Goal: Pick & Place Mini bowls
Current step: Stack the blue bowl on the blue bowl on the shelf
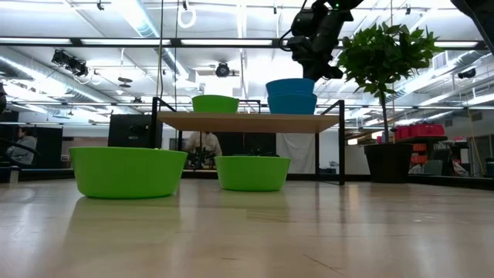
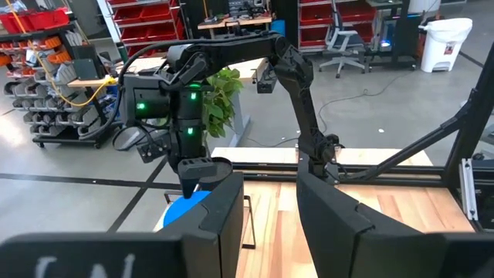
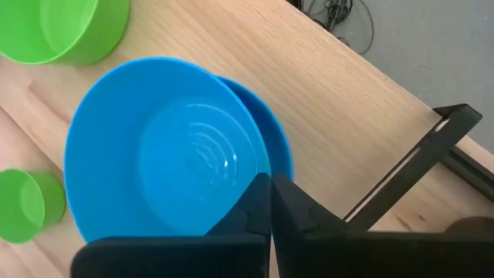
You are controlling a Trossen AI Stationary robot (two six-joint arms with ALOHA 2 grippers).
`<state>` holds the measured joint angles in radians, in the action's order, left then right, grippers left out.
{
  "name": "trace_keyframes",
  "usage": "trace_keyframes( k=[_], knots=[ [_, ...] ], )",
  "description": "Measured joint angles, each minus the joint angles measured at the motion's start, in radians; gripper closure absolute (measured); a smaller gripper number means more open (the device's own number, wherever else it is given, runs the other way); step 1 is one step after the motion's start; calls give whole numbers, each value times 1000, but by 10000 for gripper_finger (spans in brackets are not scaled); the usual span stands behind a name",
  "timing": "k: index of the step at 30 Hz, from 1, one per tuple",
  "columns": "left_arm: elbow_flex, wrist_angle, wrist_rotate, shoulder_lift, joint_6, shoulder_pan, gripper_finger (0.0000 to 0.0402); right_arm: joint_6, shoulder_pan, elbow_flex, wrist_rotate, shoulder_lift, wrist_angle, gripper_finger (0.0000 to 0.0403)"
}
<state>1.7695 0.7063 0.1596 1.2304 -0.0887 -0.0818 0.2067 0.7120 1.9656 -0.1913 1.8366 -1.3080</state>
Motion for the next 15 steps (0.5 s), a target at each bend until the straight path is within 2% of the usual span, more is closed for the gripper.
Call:
trace_keyframes(
  k=[6,15],
  knots=[
    [0,-3,0,0,0,0,275,-7,0,0,0,0,-1,400],
    [0,-7,0,0,7,0,275,-14,0,0,0,0,3,355]
  ],
)
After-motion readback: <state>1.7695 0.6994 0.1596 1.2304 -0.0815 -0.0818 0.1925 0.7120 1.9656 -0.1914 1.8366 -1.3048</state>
